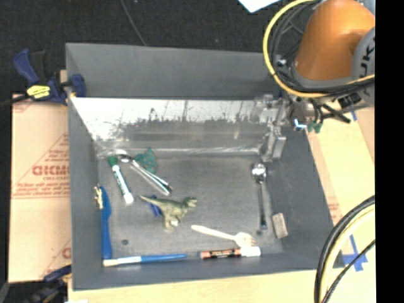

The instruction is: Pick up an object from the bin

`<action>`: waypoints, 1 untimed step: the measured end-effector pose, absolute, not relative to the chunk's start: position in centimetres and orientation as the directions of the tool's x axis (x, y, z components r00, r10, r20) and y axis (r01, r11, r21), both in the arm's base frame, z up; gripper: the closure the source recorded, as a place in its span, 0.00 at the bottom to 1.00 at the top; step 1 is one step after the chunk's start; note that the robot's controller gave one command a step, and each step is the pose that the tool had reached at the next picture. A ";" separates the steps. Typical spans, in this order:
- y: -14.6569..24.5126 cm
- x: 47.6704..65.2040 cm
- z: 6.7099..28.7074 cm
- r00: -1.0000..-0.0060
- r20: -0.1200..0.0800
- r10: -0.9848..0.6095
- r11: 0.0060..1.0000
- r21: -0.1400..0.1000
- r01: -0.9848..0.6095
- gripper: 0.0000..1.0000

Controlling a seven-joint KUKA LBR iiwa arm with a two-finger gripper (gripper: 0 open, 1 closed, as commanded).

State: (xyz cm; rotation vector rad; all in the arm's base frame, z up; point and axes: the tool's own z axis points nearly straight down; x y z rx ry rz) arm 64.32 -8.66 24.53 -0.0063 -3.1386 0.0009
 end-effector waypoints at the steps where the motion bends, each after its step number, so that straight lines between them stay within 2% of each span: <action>1: -8.6 64.5 25.0 -1.000 -0.005 0.001 1.000 -0.002 0.001 0.00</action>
Offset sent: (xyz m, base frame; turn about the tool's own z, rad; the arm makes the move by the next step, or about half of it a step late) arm 0.0089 -0.0456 -0.1753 0.1727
